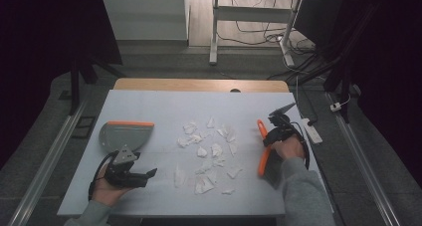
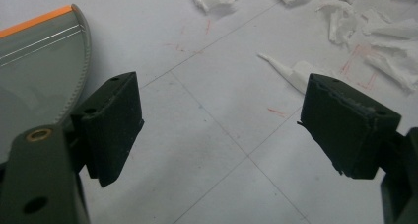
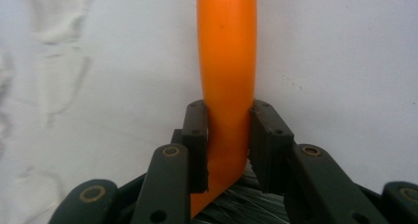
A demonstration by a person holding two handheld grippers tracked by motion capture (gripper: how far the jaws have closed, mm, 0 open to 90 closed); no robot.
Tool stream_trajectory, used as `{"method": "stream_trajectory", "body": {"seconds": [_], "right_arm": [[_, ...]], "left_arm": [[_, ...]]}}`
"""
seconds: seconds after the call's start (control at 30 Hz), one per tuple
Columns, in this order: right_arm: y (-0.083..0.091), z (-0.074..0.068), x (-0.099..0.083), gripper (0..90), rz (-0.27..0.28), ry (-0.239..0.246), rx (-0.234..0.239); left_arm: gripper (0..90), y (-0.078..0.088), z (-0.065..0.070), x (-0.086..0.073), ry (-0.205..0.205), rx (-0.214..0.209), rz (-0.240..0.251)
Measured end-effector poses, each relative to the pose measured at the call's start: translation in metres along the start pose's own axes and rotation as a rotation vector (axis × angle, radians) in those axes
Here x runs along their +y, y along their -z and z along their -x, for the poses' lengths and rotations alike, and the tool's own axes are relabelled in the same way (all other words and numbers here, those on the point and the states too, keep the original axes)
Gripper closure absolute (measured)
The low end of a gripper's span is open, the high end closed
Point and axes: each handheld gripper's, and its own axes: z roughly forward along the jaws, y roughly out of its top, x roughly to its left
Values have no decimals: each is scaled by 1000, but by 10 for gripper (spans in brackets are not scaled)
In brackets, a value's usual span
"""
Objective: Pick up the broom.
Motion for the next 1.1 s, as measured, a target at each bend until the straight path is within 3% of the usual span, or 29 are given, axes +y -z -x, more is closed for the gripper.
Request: {"method": "stream_trajectory", "body": {"seconds": [0.2, 0.53, 0.73, 0.93, 1.03, 1.1], "right_arm": [[25, 8, -11, 711, 126, -17, 175], [50, 6, -23, 711, 299, 47, 290], [61, -9, -25, 710, 398, 99, 335], [66, -26, -25, 710, 482, 130, 444], [71, -36, -26, 710, 541, 144, 456], [71, -42, -25, 710, 561, 144, 489]], "left_arm": [[170, -2, 3, 2, -6, -3, -2], [170, -6, 8, 7, -17, -3, 1], [173, -9, 15, 15, -34, -21, 17], [174, -11, 23, 24, -50, -44, 41], [175, -13, 27, 28, -56, -51, 48], [175, -14, 29, 30, -58, -60, 52]]}}
